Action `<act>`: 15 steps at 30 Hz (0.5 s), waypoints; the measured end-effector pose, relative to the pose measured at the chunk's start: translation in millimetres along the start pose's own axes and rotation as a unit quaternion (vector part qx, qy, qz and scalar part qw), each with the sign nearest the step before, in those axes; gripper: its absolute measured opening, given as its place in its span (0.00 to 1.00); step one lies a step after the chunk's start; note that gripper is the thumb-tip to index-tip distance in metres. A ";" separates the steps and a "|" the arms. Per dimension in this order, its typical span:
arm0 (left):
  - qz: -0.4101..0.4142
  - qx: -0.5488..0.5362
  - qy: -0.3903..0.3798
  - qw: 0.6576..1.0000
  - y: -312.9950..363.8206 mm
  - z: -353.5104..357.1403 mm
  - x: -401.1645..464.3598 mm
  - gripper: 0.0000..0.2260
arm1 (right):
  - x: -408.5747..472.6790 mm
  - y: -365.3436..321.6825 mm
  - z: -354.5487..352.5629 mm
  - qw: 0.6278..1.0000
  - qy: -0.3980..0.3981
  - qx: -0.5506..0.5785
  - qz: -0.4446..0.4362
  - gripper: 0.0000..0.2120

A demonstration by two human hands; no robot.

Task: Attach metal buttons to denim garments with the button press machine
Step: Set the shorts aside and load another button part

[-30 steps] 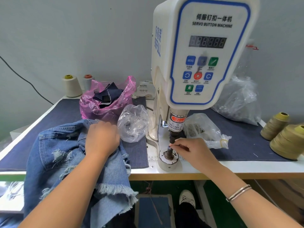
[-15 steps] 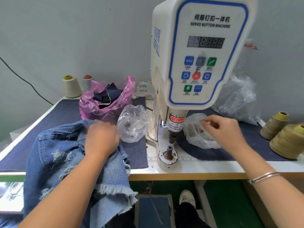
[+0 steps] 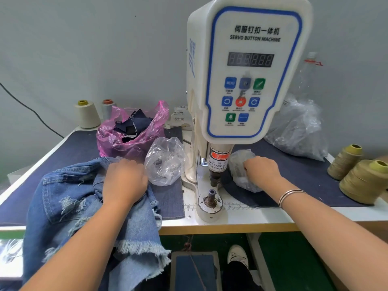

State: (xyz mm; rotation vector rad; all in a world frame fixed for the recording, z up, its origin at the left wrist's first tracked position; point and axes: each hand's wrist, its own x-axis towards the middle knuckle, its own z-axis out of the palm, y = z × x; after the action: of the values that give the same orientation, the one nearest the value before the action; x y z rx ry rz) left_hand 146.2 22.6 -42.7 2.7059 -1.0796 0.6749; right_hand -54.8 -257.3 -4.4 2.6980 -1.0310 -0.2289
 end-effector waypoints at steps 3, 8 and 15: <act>0.000 0.002 -0.002 1.000 0.4 0.5 0.1 0.06 | 2.8 -0.7 3.1 1.000 0.011 0.002 0.006 0.13; 0.000 -0.001 -0.003 1.000 -1.2 0.1 0.6 0.06 | 2.9 0.8 2.6 1.000 0.008 0.004 0.004 0.12; -0.001 -0.004 -0.006 1.000 0.1 -0.7 -0.6 0.06 | -3.9 4.0 3.7 0.999 0.028 0.038 0.000 0.11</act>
State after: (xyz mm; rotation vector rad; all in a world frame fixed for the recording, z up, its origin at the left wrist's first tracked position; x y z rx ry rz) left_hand 145.6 23.0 -42.3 2.7063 -1.0808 0.6545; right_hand -61.1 -258.2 -6.6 2.7545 -1.0438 -0.1172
